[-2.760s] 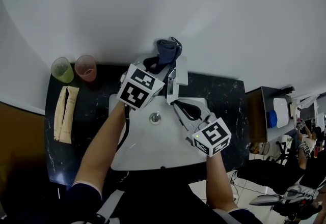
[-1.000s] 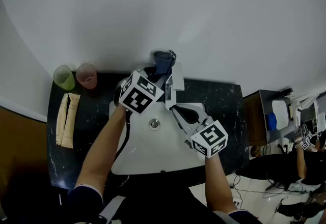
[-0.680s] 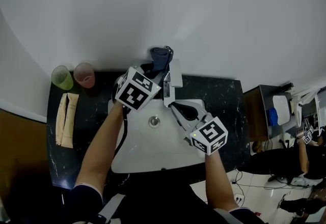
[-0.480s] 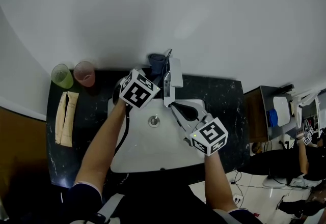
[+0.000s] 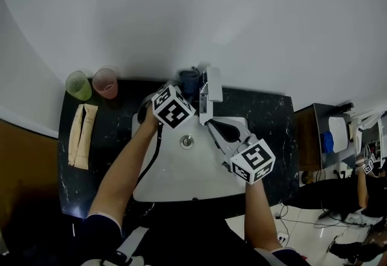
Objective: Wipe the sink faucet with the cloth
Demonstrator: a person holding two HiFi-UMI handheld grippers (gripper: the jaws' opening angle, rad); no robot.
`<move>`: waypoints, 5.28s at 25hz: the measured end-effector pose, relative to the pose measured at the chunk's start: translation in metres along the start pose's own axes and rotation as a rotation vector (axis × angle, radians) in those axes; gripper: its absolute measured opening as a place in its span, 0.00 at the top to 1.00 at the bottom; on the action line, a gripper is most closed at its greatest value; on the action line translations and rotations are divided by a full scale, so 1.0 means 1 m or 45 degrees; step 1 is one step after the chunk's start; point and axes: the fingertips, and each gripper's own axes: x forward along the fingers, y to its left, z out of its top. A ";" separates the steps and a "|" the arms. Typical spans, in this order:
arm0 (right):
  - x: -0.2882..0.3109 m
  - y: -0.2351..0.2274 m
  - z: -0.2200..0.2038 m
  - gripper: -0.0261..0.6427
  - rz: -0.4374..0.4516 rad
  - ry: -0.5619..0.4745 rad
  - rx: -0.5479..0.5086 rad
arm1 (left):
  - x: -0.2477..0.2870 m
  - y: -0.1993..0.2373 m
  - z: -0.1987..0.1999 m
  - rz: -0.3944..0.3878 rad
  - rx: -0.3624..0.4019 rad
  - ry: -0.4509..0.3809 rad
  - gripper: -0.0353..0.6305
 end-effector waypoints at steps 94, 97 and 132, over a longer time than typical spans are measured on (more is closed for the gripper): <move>0.001 0.000 0.000 0.95 0.148 -0.142 0.037 | -0.092 0.028 0.136 0.216 0.206 -0.284 0.80; 0.003 0.000 0.001 0.95 0.163 -0.155 0.046 | -0.099 0.023 0.160 0.210 0.210 -0.347 0.80; 0.007 0.001 0.001 0.95 0.258 -0.188 0.043 | -0.124 -0.067 0.122 0.149 -0.125 -0.355 0.81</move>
